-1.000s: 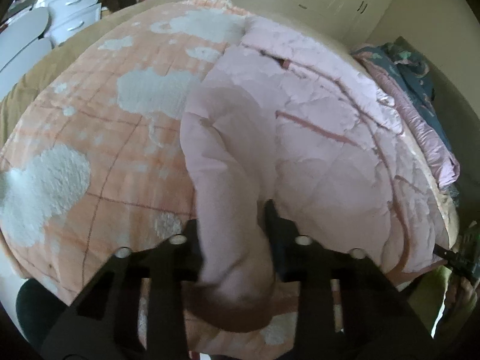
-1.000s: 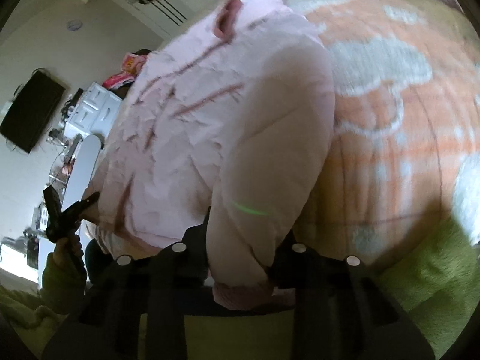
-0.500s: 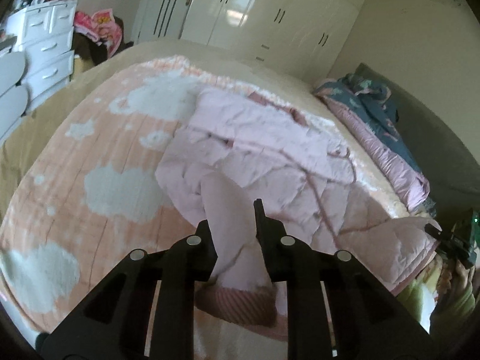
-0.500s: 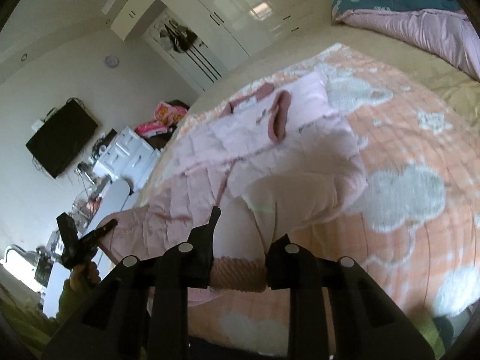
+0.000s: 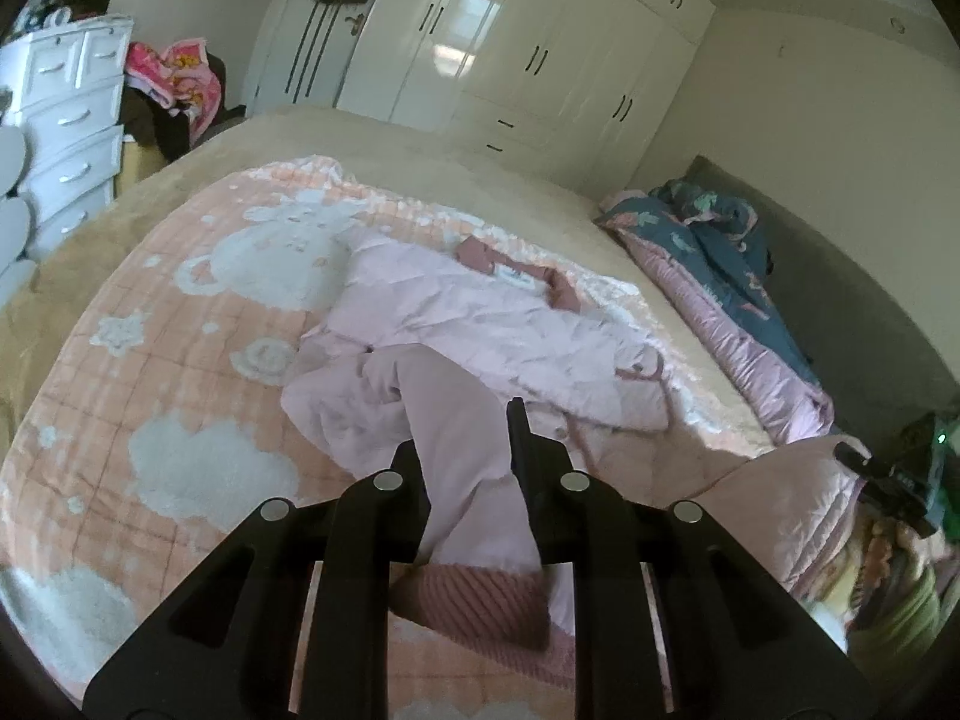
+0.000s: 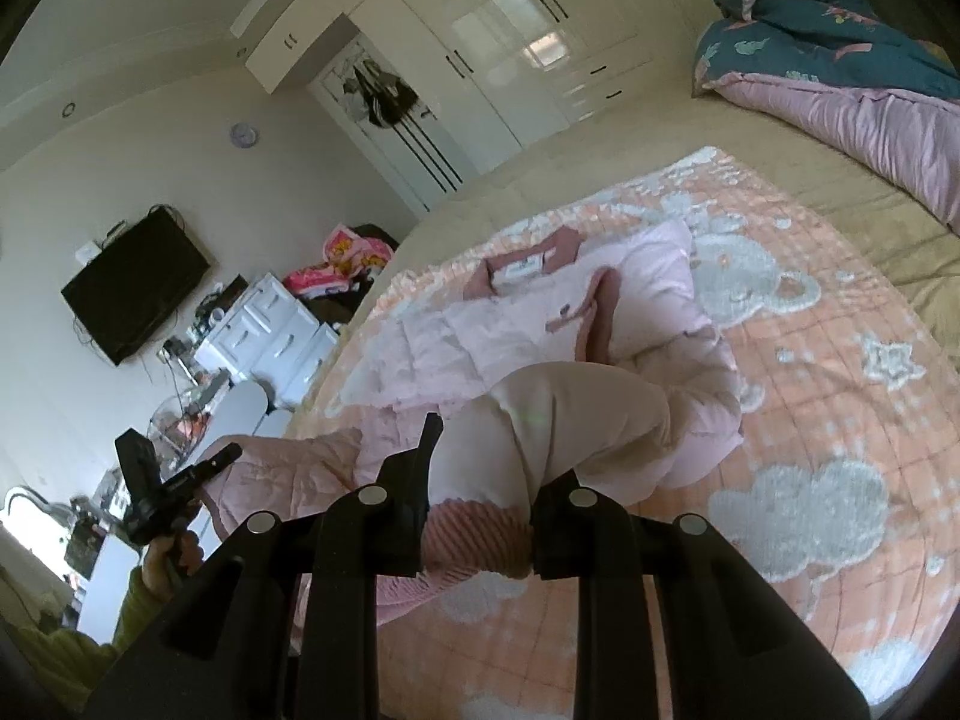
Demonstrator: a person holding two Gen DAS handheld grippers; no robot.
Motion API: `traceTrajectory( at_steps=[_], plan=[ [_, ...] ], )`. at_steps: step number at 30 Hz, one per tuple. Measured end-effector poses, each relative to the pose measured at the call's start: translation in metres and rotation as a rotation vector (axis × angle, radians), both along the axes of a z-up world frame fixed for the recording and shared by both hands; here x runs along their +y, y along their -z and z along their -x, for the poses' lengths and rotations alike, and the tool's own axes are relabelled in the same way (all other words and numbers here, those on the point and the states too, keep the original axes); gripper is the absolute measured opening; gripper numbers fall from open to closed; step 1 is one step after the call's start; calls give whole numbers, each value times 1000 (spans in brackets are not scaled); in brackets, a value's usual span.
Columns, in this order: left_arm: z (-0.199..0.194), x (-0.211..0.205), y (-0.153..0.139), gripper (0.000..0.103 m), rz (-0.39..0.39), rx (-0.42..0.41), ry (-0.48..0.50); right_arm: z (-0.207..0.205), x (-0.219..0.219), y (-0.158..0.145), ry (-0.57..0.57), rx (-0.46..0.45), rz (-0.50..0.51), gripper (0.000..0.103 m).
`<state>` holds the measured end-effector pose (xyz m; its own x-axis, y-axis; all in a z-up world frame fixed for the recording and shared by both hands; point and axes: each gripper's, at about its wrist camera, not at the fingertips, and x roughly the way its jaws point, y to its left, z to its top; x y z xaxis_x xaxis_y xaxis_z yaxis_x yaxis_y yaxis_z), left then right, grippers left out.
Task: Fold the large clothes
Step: 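Lift the hem with both tools and fold it toward the collar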
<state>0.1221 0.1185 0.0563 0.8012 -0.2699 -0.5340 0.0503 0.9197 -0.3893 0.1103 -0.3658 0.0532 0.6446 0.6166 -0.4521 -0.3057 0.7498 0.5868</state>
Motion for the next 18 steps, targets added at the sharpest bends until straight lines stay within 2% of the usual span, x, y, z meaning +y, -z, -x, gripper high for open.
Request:
traceTrajectory(
  at_steps=[18],
  plan=[
    [-49,-4,-48,10,-13,-79,-2,-49,-6,-48,31,-73,-7,22]
  ],
)
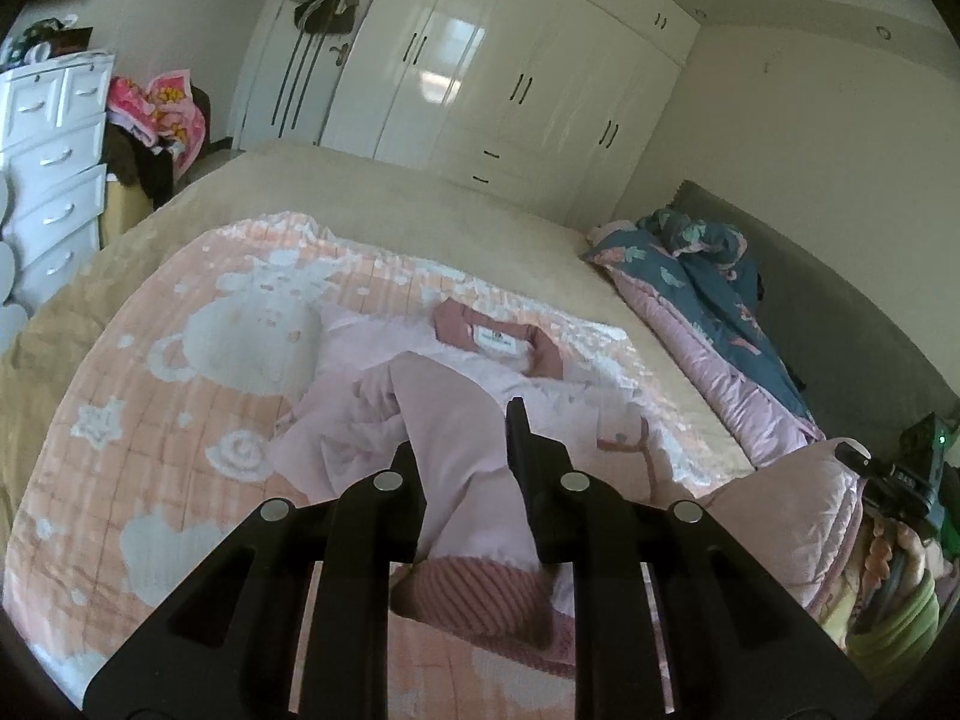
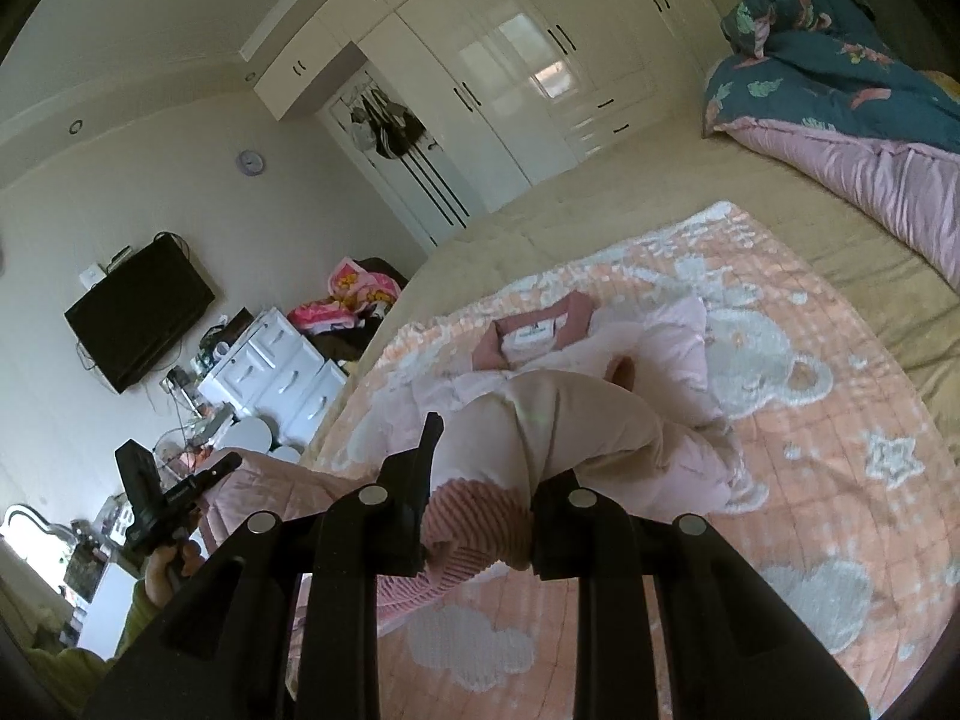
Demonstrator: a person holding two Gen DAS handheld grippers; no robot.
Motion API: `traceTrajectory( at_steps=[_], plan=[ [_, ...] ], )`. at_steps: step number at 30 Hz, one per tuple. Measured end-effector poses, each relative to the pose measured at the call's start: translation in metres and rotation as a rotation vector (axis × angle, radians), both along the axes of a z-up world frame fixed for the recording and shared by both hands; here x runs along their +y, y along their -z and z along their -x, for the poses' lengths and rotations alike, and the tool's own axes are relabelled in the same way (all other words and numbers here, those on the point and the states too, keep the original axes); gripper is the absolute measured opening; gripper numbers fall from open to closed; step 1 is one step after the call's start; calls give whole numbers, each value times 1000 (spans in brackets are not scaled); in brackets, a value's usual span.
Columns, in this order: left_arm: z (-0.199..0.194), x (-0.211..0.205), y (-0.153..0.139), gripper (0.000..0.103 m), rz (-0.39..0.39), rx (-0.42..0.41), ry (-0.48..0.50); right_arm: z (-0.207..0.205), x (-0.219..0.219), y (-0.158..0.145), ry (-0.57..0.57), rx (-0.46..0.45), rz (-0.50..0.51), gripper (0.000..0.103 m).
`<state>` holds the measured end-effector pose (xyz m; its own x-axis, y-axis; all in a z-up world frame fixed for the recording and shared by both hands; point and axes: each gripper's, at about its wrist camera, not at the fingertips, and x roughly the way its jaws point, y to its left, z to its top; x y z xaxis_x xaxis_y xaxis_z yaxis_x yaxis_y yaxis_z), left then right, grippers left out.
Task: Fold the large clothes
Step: 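Lift the hem with both tools and fold it toward the collar, then lower the folded hem onto the collar and open both tools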
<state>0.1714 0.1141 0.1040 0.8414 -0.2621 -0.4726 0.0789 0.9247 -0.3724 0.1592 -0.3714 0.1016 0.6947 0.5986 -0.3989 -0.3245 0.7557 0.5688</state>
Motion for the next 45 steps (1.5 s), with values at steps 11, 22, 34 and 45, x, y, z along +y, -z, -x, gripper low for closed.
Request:
traceTrajectory(
  at_steps=[11,22,34,45],
  plan=[
    [-49,8,-21,10,-22,-35,-49,-52,1,-25,41,-42,46,22],
    [-104,15,-19,10,-40,-32,-104,-117,-9,-16,100,5,9,22],
    [-156,20,5,10,-89,29,-160,-174,-19,18,137,88,-26,22],
    [-183,23,21,11,-118,75,-170,-203,-38,50,110,178,-217,42]
  ],
)
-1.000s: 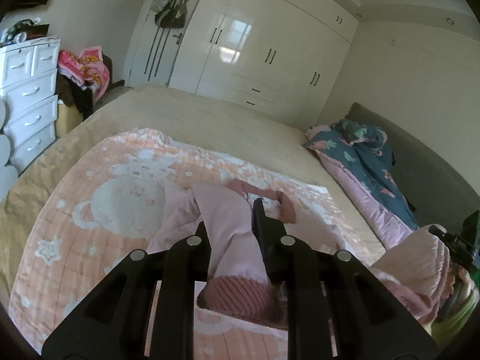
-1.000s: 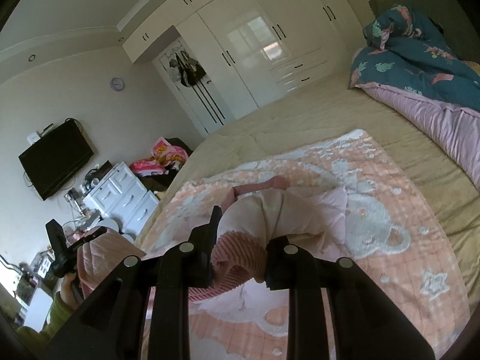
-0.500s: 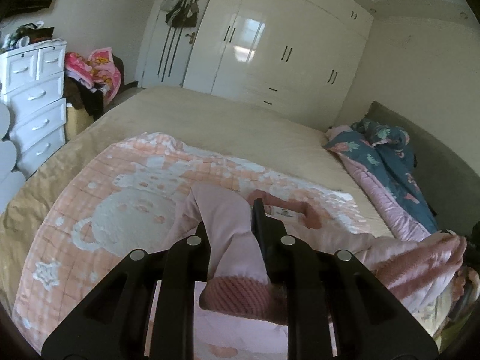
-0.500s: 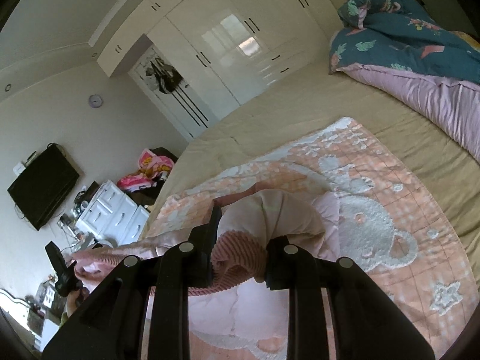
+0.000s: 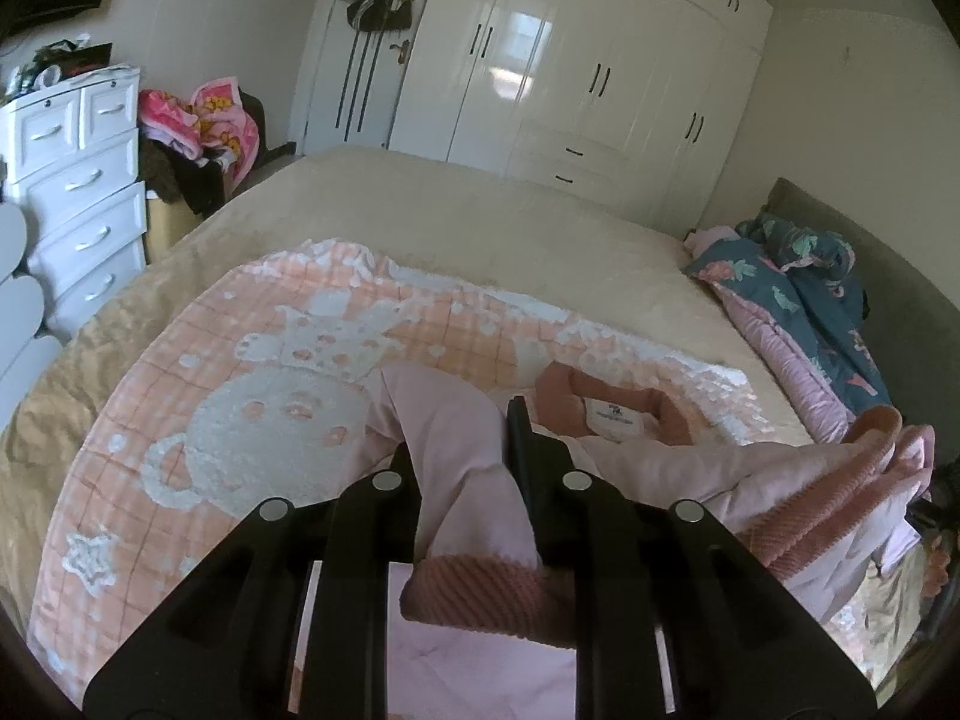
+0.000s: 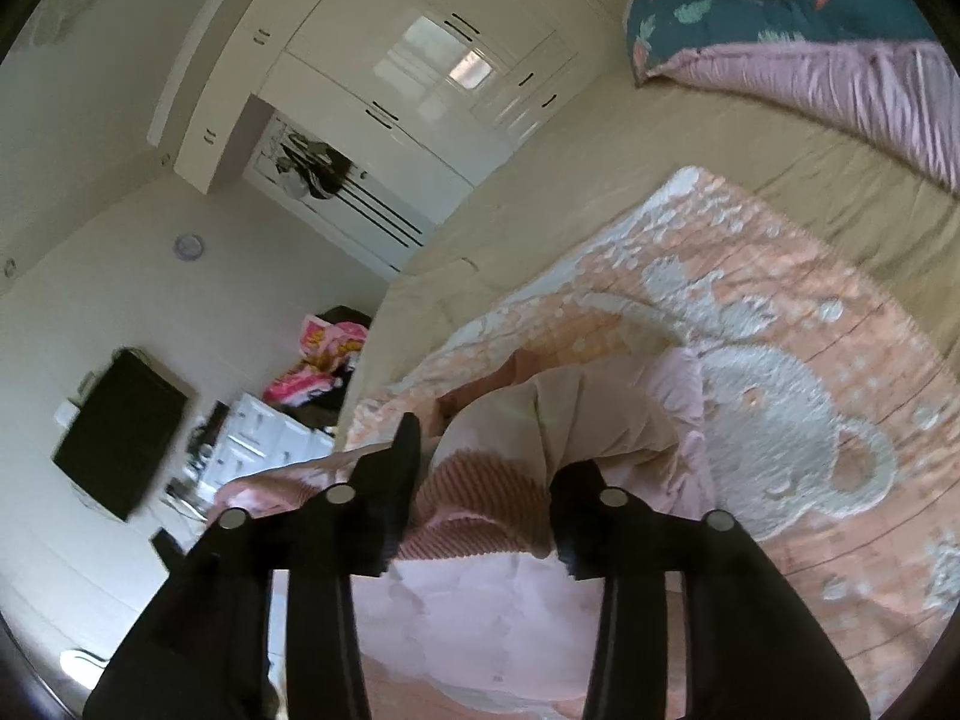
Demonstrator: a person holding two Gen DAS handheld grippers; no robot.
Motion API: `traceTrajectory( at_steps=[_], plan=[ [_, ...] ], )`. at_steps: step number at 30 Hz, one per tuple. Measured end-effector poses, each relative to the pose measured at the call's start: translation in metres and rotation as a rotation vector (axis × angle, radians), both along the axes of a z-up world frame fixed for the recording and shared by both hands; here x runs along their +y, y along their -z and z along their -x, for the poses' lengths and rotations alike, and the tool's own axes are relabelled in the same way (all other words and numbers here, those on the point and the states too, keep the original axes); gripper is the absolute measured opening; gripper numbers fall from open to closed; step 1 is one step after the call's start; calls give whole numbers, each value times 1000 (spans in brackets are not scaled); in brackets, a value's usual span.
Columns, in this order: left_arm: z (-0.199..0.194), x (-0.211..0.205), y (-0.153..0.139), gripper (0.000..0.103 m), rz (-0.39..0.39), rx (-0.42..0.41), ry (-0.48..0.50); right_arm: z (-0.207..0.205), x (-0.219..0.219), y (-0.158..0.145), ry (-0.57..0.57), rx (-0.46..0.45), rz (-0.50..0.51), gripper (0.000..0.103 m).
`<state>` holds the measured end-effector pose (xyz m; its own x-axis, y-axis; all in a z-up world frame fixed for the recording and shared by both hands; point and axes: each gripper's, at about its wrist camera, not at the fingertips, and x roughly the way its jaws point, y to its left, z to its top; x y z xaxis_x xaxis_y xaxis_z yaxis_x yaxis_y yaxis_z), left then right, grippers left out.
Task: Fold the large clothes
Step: 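Lower the folded hem onto the collar and open both tools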
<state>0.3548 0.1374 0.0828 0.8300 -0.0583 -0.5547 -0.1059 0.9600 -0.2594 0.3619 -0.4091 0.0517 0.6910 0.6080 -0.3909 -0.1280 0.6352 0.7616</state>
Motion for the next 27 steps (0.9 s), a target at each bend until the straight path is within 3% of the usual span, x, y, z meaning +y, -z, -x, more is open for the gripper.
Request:
traceTrajectory(
  at_steps=[2,7,13,19,20,23,24,27],
  plan=[
    [-2,0,3,11,2,5,0,0,-1,5,2,-7,-44,56],
    [-9,-2,7,11,-8,15,4,3,2,10,30,-29,-43,74],
    [-17,-3,14,14,-9,29,6,0,14,29,30,11,-2,80],
    [-25,-6,21,31,9,50,17,-3,32,45,6,43,121,84],
    [-25,-7,21,42,13,51,22,-3,34,46,5,45,146,85],
    [-16,-6,12,89,57,15,48,-2,42,50,20,32,274,86],
    [-10,-7,7,93,37,-9,39,-2,45,51,23,26,331,87],
    [12,-10,-7,93,-82,-88,18,-4,57,59,6,40,484,89]
  ],
)
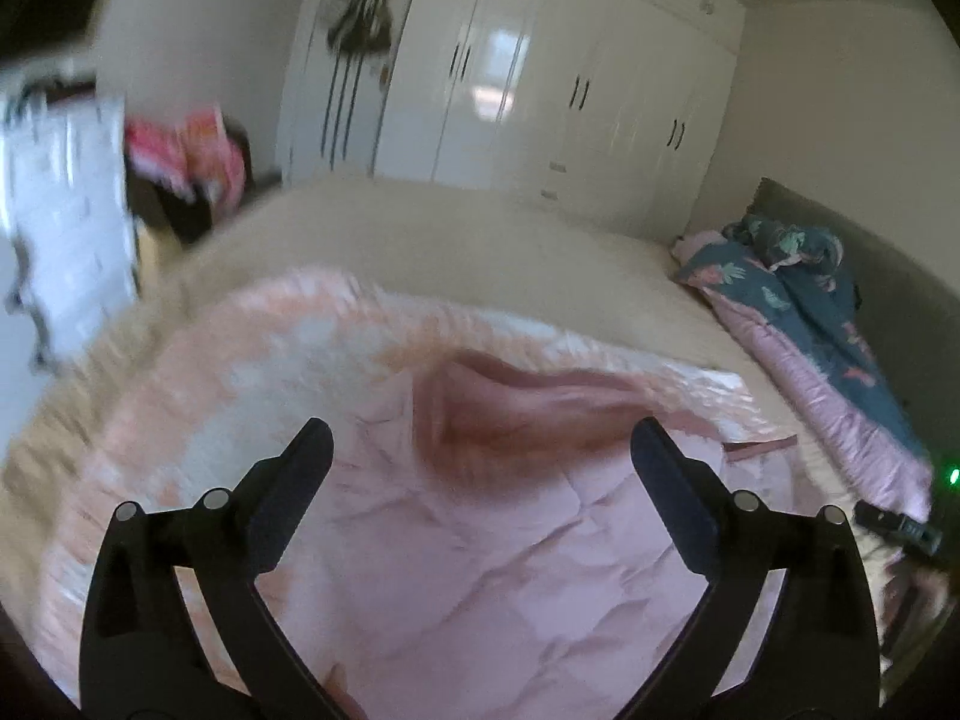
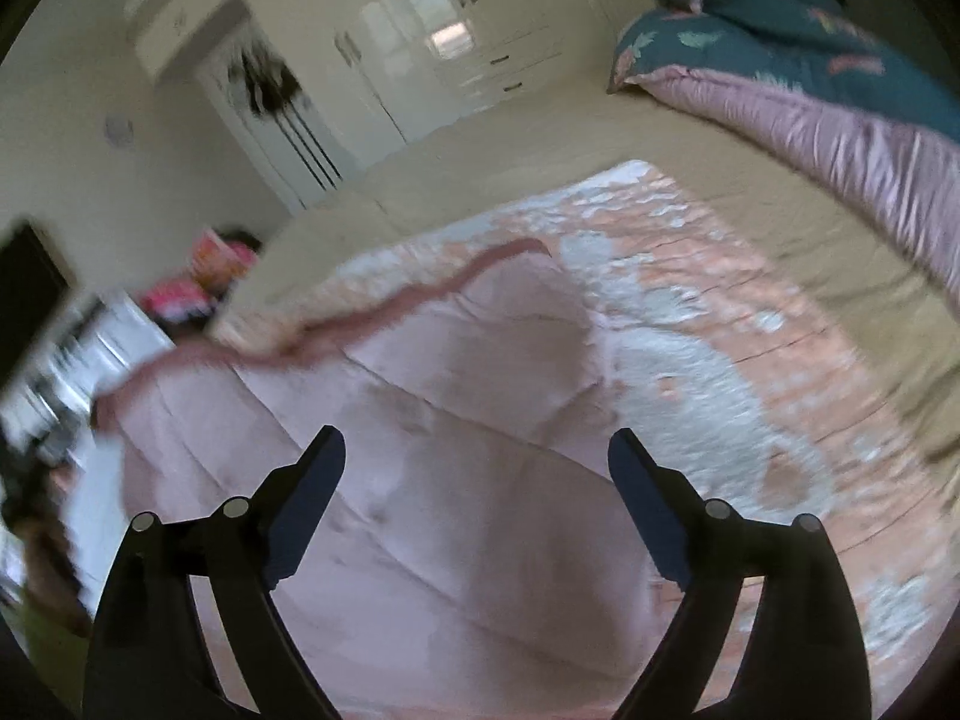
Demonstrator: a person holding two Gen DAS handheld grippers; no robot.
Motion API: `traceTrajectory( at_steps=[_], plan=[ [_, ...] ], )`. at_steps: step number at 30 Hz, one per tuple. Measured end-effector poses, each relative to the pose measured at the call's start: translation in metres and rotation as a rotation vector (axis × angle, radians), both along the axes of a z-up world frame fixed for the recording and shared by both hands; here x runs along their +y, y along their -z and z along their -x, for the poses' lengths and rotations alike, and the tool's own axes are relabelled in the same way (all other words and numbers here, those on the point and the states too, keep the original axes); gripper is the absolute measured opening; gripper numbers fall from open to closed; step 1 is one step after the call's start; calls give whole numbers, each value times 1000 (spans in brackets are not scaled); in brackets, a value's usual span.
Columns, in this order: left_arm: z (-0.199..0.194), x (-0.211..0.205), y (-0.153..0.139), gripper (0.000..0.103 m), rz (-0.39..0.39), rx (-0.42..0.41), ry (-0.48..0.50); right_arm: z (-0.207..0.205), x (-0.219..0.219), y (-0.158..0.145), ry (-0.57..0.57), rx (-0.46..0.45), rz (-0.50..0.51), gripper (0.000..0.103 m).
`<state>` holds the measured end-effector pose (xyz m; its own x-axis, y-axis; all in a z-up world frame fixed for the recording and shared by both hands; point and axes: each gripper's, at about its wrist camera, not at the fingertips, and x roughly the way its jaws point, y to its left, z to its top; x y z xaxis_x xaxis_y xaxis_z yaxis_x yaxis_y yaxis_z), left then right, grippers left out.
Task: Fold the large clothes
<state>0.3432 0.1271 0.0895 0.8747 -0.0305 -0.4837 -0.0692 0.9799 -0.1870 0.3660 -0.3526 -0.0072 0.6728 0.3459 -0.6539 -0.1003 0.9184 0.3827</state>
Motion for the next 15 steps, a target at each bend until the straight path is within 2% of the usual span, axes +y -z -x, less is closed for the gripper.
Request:
traceTrajectory(
  at_steps=[2,3,5,7,9,10,11,12,13,15],
  plan=[
    [8,6,9,93,-68,2,-26,-1,9,7,-22,1,102,89],
    [7,15,23,93,-77,46,-49,-1,15,10,-33,-1,158,89],
    [3,34,52,93,-14,129,-64,-4,20,22,-40,7,238,89],
    [-4,47,82,93,30,203,-49,-9,16,35,-30,38,225,89],
    [-9,51,107,93,70,254,0,-13,6,45,-10,64,135,87],
    [-11,51,118,93,95,272,30,-13,0,49,3,70,88,77],
    [-11,48,125,93,115,282,52,-13,-3,51,6,72,47,59],
    [-11,45,127,91,128,277,69,-11,-5,51,11,65,41,50],
    [-9,39,126,83,142,250,102,-10,-4,50,-1,51,38,31],
    [-10,27,122,32,85,236,102,-5,0,43,-41,12,40,21]
  ],
)
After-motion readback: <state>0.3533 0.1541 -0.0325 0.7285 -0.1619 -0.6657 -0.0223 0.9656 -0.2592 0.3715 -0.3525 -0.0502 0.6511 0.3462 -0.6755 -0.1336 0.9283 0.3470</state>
